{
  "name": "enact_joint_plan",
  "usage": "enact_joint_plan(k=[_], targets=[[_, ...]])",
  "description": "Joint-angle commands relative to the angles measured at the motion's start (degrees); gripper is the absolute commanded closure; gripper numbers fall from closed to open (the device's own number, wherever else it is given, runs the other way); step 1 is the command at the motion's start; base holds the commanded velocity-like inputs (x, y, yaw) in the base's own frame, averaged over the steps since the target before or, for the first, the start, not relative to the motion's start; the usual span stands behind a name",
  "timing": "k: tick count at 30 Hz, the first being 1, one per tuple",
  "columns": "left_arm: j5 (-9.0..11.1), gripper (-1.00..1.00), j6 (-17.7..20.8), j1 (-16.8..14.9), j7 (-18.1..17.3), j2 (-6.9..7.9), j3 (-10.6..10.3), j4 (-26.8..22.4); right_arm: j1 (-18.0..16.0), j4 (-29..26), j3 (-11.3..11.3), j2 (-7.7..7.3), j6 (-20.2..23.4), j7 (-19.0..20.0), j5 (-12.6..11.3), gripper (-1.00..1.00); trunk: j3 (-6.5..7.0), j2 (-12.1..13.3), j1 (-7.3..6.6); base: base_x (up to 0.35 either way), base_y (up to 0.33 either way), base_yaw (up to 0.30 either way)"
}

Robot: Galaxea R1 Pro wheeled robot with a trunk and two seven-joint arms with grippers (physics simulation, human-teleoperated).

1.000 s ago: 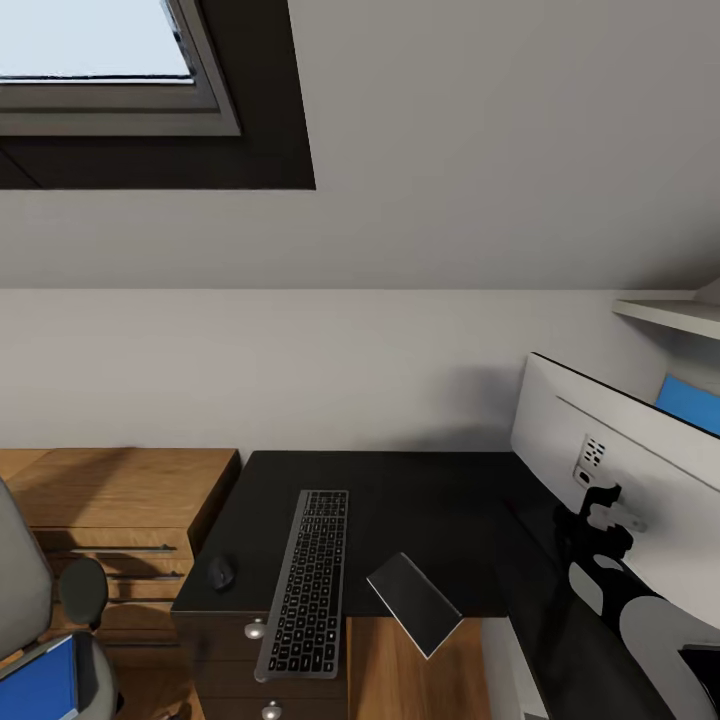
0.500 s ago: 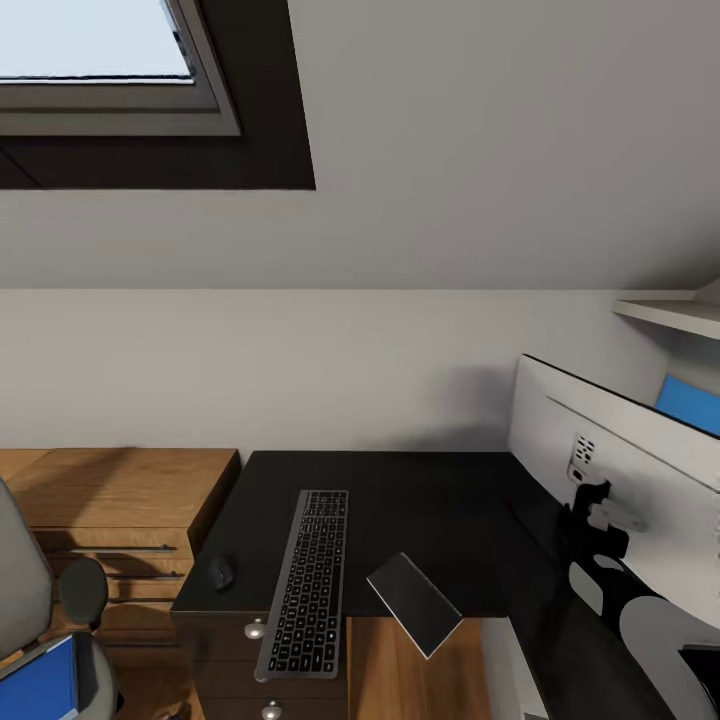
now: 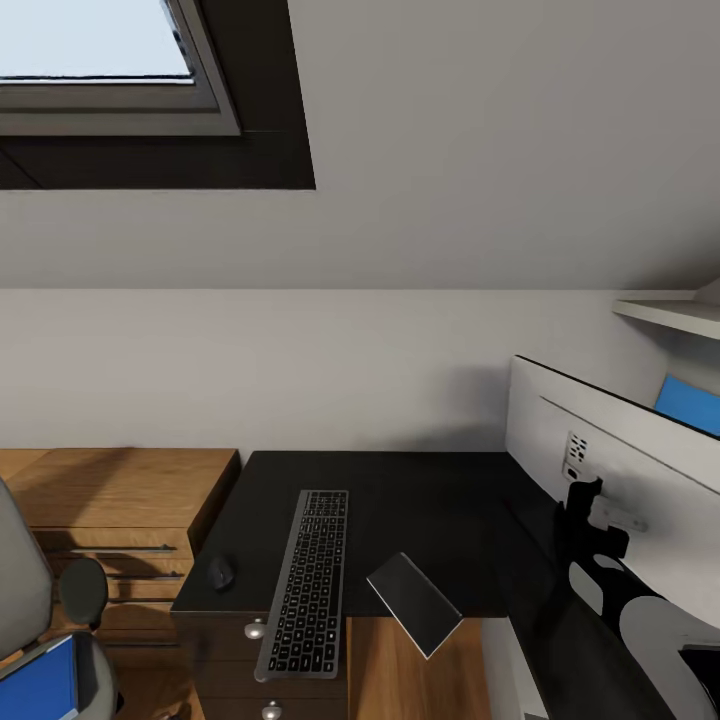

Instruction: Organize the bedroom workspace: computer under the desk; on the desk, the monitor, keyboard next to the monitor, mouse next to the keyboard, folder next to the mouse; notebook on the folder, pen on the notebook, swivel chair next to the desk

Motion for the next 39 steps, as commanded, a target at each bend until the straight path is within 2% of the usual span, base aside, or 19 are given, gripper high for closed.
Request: enact_joint_plan(k=[1, 18, 39], targets=[[0.4, -1.00, -0.2, -0.1, 0.4, 0.07, -0.5, 0.0, 0.0, 0.1, 0.2, 0.01, -0.1, 0.0, -0.4, 1.00, -0.09, -0.1, 0.01, 0.000, 0.000, 0.000], [0.4, -1.00, -0.2, -0.1, 0.4, 0.07, -0.5, 0.0, 0.0, 0.0, 0.2, 0.01, -0.1, -0.1, -0.5, 1.00, -0.09, -0.1, 0.01, -0.008, 0.000, 0.000], [0.4, -1.00, -0.2, -0.1, 0.4, 0.07, -0.5, 0.0, 0.0, 0.0, 0.2, 0.01, -0.2, -0.1, -0.5, 1.00, -0.09, -0.1, 0.01, -0.311, 0.020, 0.000]])
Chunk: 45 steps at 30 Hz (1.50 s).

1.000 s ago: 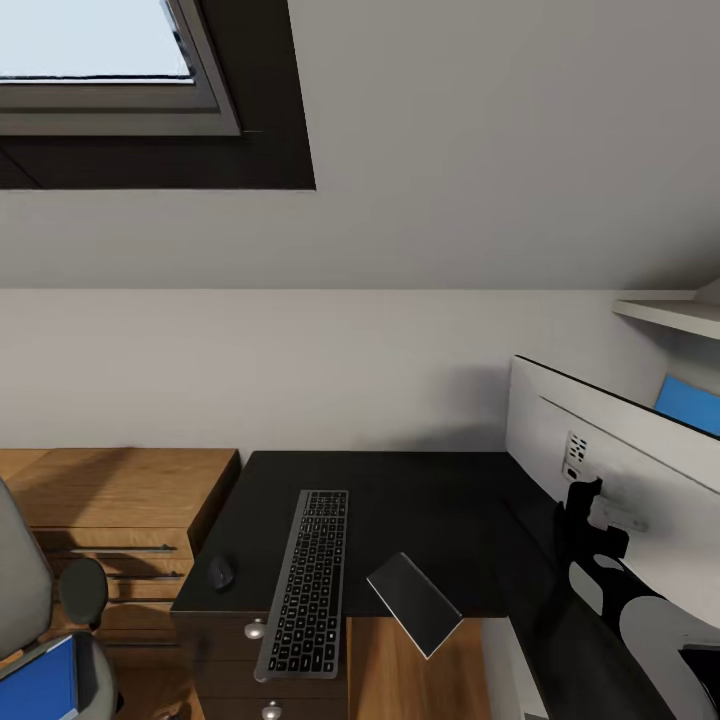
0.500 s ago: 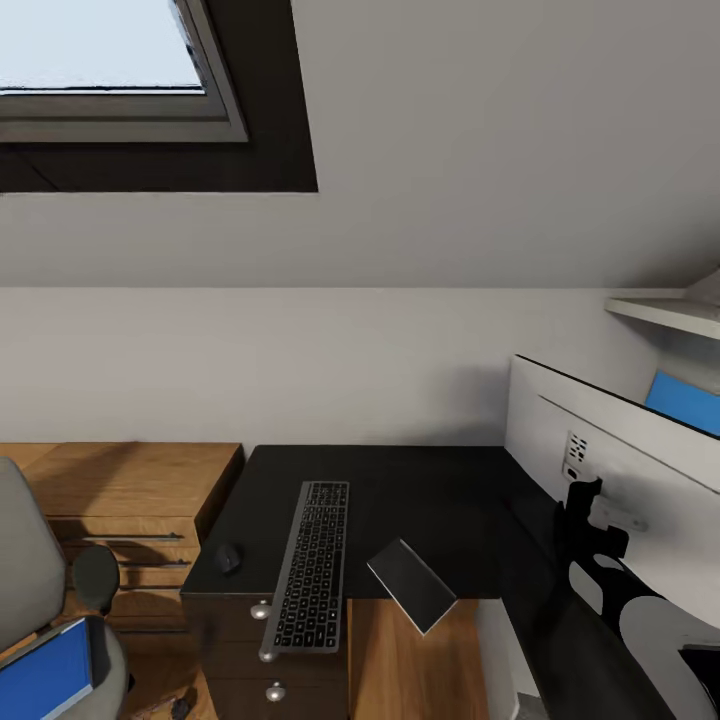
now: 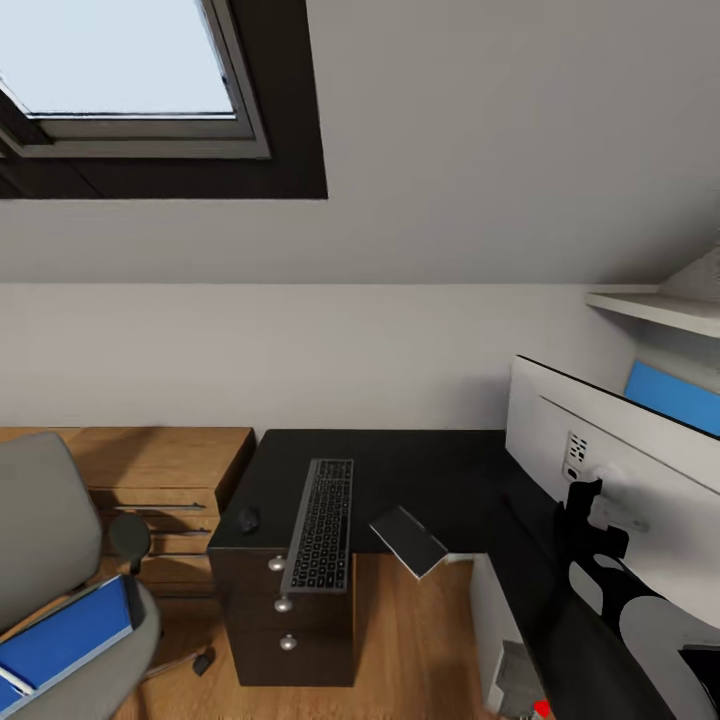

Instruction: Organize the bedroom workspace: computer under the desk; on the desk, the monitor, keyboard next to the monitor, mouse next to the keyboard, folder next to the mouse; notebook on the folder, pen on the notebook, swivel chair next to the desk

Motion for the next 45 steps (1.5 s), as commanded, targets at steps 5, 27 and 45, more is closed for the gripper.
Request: enact_joint_plan(k=[5, 27, 45], targets=[[0.4, -1.00, -0.2, -0.1, 0.4, 0.06, -0.5, 0.0, -0.1, 0.1, 0.3, 0.00, -0.3, -0.1, -0.6, 1.00, -0.09, -0.1, -0.02, -0.333, 0.090, 0.000], [0.2, -1.00, -0.3, -0.1, 0.5, 0.06, -0.4, 0.0, -0.1, -0.3, 0.3, 0.17, -0.3, -0.1, -0.5, 1.00, -0.09, -0.1, -0.02, -0.078, 0.019, 0.000], [0.2, -1.00, -0.2, -0.1, 0.5, 0.06, -0.5, 0.0, -0.1, -0.3, 0.3, 0.25, -0.3, -0.1, -0.5, 1.00, -0.09, -0.1, -0.02, -0.199, 0.000, 0.000]])
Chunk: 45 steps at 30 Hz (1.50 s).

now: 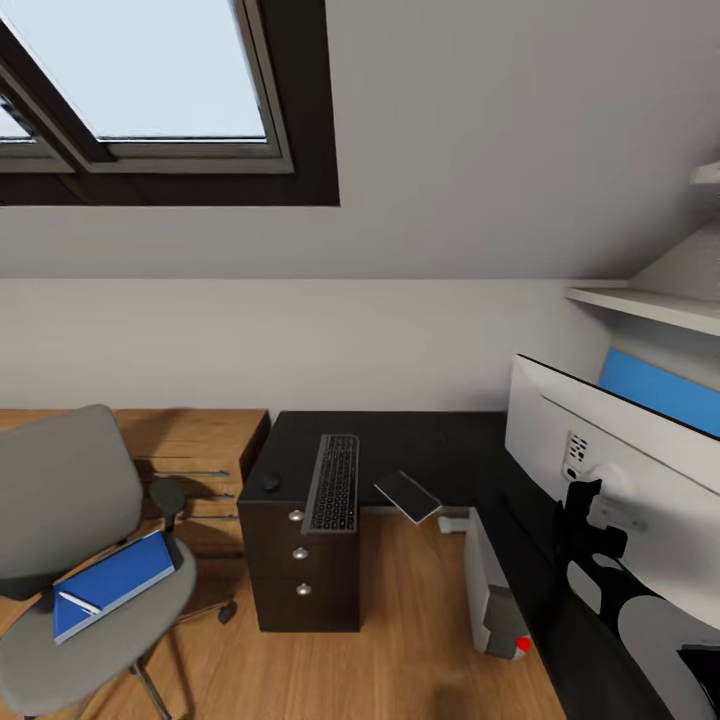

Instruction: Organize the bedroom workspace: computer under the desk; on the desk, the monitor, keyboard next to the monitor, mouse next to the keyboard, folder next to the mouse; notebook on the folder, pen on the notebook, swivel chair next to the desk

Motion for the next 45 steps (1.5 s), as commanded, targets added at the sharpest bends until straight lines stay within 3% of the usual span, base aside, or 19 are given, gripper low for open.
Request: enact_joint_plan(k=[1, 45], targets=[[0.4, -1.00, -0.2, -0.1, 0.4, 0.06, -0.5, 0.0, -0.1, -0.1, 0.7, 0.01, -0.2, 0.0, -0.1, 1.00, -0.08, -0.1, -0.03, -0.334, 0.000, 0.000], [0.3, -1.00, -0.2, -0.1, 0.4, -0.02, -0.5, 0.0, -0.1, -0.1, 0.7, 0.02, -0.2, 0.0, -0.1, 1.00, -0.08, -0.1, -0.03, -0.335, 0.000, 0.000]])
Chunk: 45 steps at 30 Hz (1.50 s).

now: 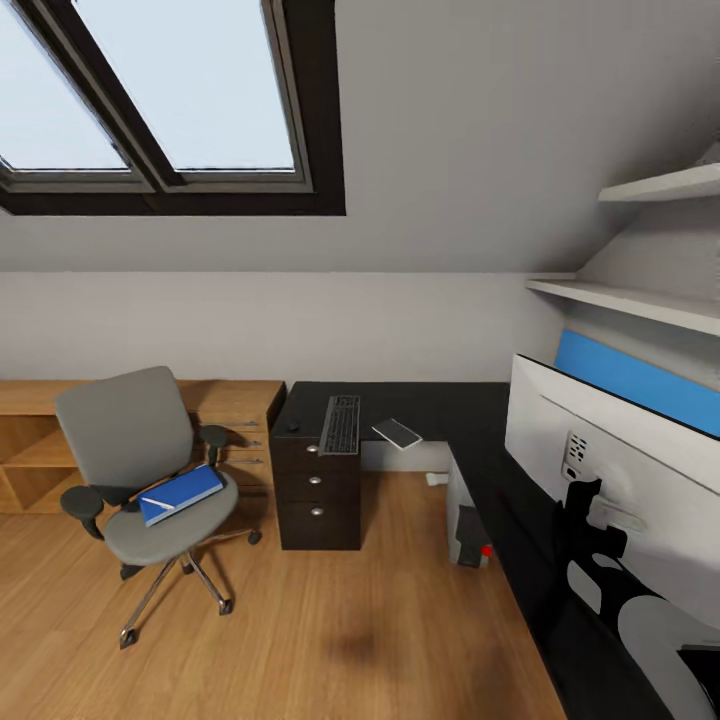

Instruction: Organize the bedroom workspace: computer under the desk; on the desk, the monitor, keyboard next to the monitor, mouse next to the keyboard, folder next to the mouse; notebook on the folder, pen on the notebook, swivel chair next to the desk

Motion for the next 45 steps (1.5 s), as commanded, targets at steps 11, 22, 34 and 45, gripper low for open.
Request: enact_joint_plan(k=[11, 22, 34, 45], targets=[[0.4, -1.00, -0.2, -0.1, 0.4, 0.06, -0.5, 0.0, -0.1, -0.1, 0.6, 0.00, -0.2, 0.0, -0.1, 1.00, -0.08, -0.1, -0.03, -0.335, 0.000, 0.000], [0.4, -1.00, -0.2, -0.1, 0.5, 0.06, -0.5, 0.0, -0.1, -0.1, 0.6, 0.00, -0.2, -0.1, -0.1, 1.00, -0.08, -0.1, -0.03, -0.144, 0.000, 0.000], [0.4, -1.00, -0.2, -0.1, 0.5, 0.08, -0.5, 0.0, -0.1, -0.1, 0.6, 0.00, -0.2, 0.0, -0.1, 1.00, -0.08, -0.1, -0.03, -0.002, 0.000, 0.000], [0.4, -1.00, -0.2, -0.1, 0.5, 0.07, -0.5, 0.0, -0.1, -0.1, 0.6, 0.00, -0.3, -0.1, -0.1, 1.00, -0.08, -0.1, -0.03, 0.000, 0.000, 0.000]])
